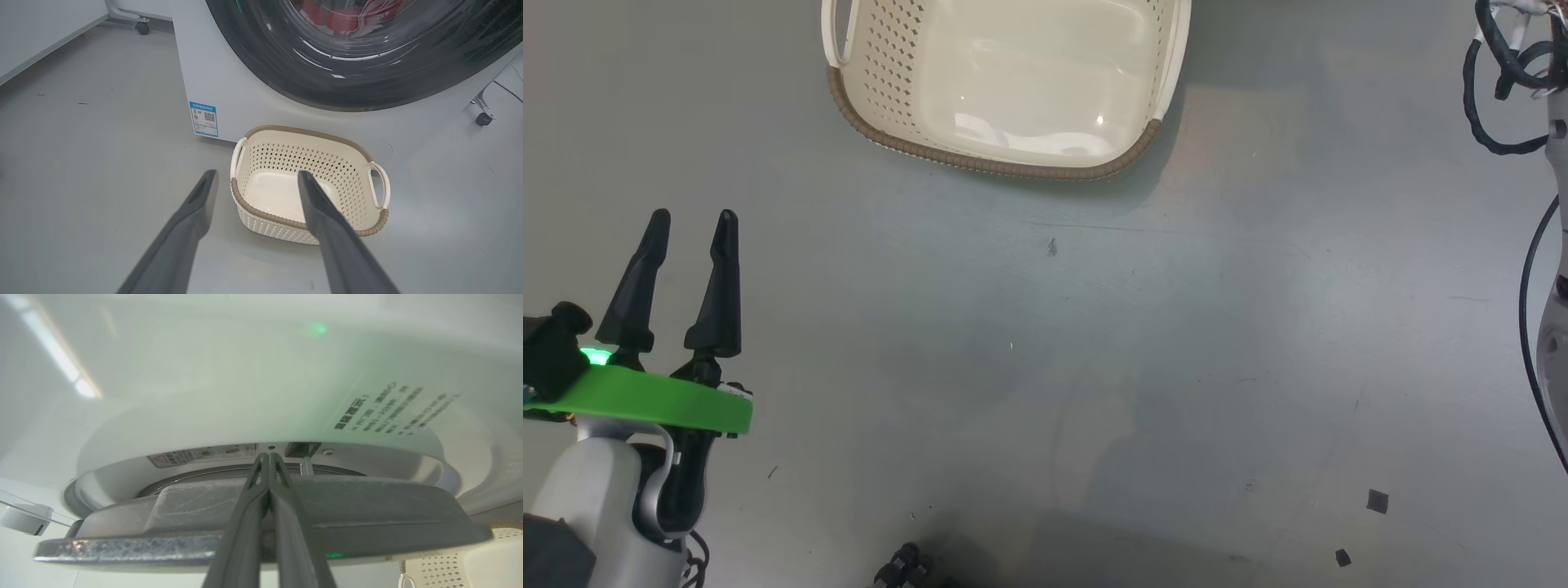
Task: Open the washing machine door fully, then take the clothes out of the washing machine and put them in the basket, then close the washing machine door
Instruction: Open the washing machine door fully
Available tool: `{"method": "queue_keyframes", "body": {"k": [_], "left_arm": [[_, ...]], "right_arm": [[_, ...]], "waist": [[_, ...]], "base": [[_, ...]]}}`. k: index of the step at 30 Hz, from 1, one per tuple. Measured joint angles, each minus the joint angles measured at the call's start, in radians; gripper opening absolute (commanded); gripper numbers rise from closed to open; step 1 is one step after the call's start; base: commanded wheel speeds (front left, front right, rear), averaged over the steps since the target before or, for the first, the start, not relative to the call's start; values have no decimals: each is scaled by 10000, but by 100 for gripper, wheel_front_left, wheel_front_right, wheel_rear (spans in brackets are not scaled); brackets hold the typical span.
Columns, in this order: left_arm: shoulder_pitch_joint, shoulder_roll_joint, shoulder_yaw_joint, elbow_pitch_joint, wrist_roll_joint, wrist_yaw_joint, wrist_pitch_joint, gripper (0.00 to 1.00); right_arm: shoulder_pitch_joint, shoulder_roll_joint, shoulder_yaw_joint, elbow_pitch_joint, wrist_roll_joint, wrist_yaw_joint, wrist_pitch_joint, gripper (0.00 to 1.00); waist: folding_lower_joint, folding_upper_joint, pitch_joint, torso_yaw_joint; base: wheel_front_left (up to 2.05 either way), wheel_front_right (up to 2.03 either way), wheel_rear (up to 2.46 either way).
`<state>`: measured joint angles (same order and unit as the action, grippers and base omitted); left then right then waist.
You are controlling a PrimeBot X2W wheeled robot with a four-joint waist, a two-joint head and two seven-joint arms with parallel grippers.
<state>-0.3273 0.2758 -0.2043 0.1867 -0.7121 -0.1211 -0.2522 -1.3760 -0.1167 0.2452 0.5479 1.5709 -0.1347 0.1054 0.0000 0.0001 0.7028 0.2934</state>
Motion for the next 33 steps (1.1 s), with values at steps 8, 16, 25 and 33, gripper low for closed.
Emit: {"method": "queue_keyframes", "body": {"k": [8, 16, 25, 33], "left_arm": [[1, 29, 15, 4, 2, -2, 0, 100], [2, 104, 96, 0, 8, -2, 0, 100], [22, 182, 128, -19, 107, -2, 0, 100], [112, 199, 221, -8, 190, -2, 0, 100]], "right_arm": [[-150, -96, 288, 293, 533, 0, 439, 0], [-142, -4, 665, 508, 859, 0, 673, 0], [151, 151, 924, 556, 1062, -2, 744, 0], [603, 196, 1070, 516, 1511, -2, 951, 0]], "waist": [[0, 0, -22, -84], [0, 0, -62, -243], [0, -1, -321, -478], [0, 0, -658, -615]], "base": [[0, 0, 0], [0, 0, 0], [0, 0, 0], [0, 0, 0]]}}
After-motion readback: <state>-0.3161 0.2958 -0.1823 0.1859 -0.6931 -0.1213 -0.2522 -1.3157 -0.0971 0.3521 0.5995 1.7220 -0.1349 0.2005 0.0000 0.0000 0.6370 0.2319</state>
